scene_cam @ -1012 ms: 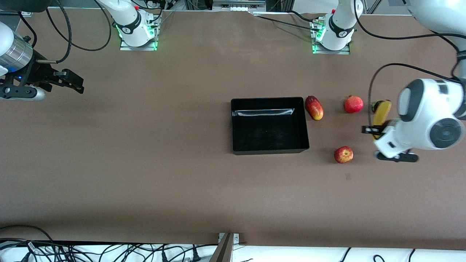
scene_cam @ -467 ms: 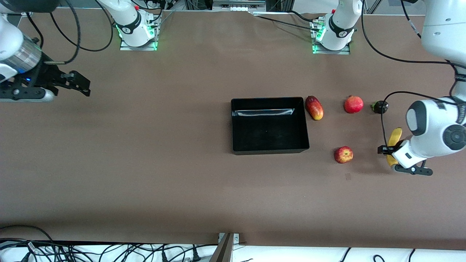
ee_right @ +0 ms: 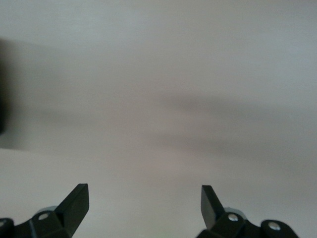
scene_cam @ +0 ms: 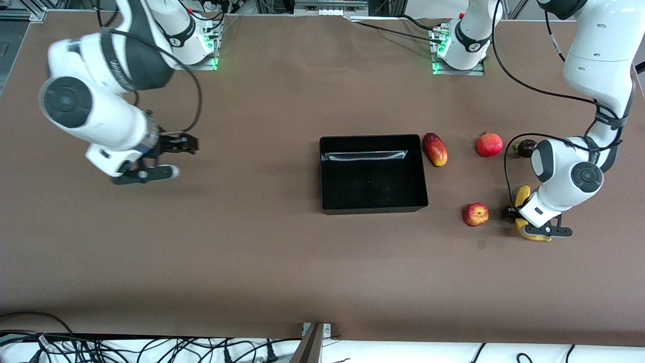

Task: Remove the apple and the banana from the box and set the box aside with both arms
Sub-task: 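Lower the banana and open the left gripper while the right gripper reaches the tray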

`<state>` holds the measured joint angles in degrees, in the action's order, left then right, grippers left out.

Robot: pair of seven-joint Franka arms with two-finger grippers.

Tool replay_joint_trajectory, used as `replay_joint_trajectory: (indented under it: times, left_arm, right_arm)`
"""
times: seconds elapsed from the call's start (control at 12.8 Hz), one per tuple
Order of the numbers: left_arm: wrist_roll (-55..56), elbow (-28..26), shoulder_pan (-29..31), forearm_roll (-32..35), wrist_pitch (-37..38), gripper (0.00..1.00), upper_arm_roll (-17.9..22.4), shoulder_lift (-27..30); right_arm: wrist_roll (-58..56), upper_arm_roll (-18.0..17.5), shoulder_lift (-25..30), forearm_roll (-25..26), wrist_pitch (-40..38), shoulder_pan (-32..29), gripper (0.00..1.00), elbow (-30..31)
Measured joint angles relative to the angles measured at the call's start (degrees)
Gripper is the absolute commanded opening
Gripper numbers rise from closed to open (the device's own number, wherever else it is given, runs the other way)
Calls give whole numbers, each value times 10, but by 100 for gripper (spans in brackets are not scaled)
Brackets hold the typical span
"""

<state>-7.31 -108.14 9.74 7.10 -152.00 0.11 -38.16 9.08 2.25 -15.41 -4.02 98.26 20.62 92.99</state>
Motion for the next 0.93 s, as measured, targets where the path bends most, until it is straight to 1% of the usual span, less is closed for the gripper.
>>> replay_joint_trajectory:
  times: [0.08, 0.23, 0.31, 0.39, 0.47, 0.62, 0.78, 0.86, 0.93]
  left_arm:
    - [1, -1, 0, 0, -1, 100, 0, 0]
    - [1, -1, 0, 0, -1, 100, -3, 1]
    - [1, 1, -2, 0, 7, 100, -5, 7]
    - [1, 6, -5, 0, 41, 100, -6, 19]
    - [1, 18, -8, 0, 96, 100, -6, 36]
    - [1, 56, -19, 0, 249, 100, -6, 84]
    - [0, 94, -36, -3, 400, 100, -6, 139]
    - [0, 108, -49, -13, 465, 100, -2, 168]
    - [0, 119, -67, -29, 519, 100, 9, 198]
  right_arm:
    - [32, -1, -9, -14, 14, 20, 100, -2]
    - [121, -3, -35, -27, 40, 74, 100, -20]
    - [178, -4, -56, -35, 49, 105, 100, -40]
    - [235, -5, -83, -43, 62, 136, 100, -66]
    - [288, -5, -112, -46, 83, 167, 100, -89]
    - [368, -6, -168, -46, 149, 216, 100, -117]
    - [401, -5, -214, -46, 198, 244, 100, -125]
    - [405, -5, -232, -46, 213, 249, 100, -127]
    - [405, -4, -248, -46, 229, 251, 97, -128]
